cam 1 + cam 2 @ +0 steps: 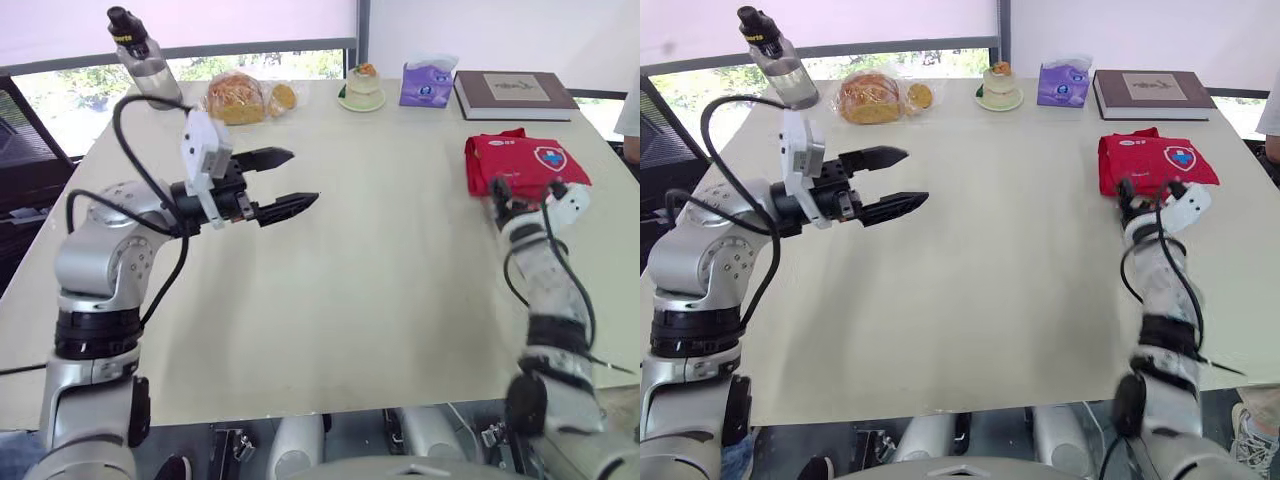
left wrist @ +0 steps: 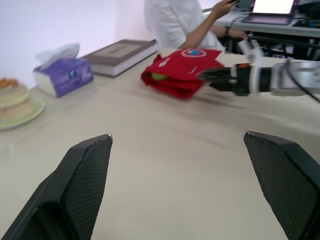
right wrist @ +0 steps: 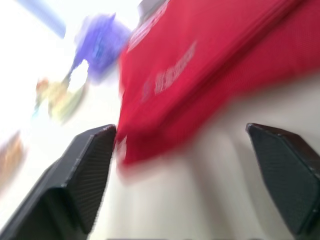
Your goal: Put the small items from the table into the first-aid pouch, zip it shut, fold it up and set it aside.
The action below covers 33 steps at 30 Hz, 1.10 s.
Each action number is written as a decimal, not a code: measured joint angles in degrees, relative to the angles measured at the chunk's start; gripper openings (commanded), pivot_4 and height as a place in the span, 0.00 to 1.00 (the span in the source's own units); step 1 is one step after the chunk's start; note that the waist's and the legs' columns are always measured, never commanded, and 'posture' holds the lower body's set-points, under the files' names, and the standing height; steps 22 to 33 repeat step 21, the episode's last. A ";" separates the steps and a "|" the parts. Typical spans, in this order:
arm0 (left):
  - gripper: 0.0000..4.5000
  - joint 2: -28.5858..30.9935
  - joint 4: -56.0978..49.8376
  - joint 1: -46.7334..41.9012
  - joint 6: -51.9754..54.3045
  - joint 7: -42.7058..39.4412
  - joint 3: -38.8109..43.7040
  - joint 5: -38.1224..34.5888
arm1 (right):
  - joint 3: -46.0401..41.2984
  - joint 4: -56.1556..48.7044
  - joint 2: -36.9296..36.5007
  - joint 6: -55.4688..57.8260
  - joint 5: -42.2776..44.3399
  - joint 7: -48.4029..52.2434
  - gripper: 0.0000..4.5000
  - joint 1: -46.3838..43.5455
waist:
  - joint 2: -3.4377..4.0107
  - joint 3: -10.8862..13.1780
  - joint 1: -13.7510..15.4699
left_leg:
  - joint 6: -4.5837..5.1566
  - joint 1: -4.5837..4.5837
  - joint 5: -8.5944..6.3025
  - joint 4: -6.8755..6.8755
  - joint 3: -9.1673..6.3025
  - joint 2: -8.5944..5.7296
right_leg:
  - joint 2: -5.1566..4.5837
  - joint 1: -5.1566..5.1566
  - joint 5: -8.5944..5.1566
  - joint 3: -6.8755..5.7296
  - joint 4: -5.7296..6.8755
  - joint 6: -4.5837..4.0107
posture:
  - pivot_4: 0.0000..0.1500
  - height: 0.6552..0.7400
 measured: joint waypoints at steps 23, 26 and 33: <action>1.00 -3.42 -14.38 38.83 -3.12 7.86 8.17 2.19 | -0.05 -19.80 -25.53 -22.74 -5.38 53.76 0.98 37.47 | -0.07 -0.05 0.24 | 0.01 0.65 0.00 0.19 0.28 0.17 | -0.08 0.52 -0.27 0.14 0.04 0.04 | 1.00 1.00; 1.00 -3.42 -14.38 38.83 -3.12 7.86 8.17 2.19 | -0.05 -19.80 -25.53 -22.74 -5.38 53.76 0.98 37.47 | -0.07 -0.05 0.24 | 0.01 0.65 0.00 0.19 0.28 0.17 | -0.08 0.52 -0.27 0.14 0.04 0.04 | 1.00 1.00; 1.00 -3.42 -14.38 38.83 -3.12 7.86 8.17 2.19 | -0.05 -19.80 -25.53 -22.74 -5.38 53.76 0.98 37.47 | -0.07 -0.05 0.24 | 0.01 0.65 0.00 0.19 0.28 0.17 | -0.08 0.52 -0.27 0.14 0.04 0.04 | 1.00 1.00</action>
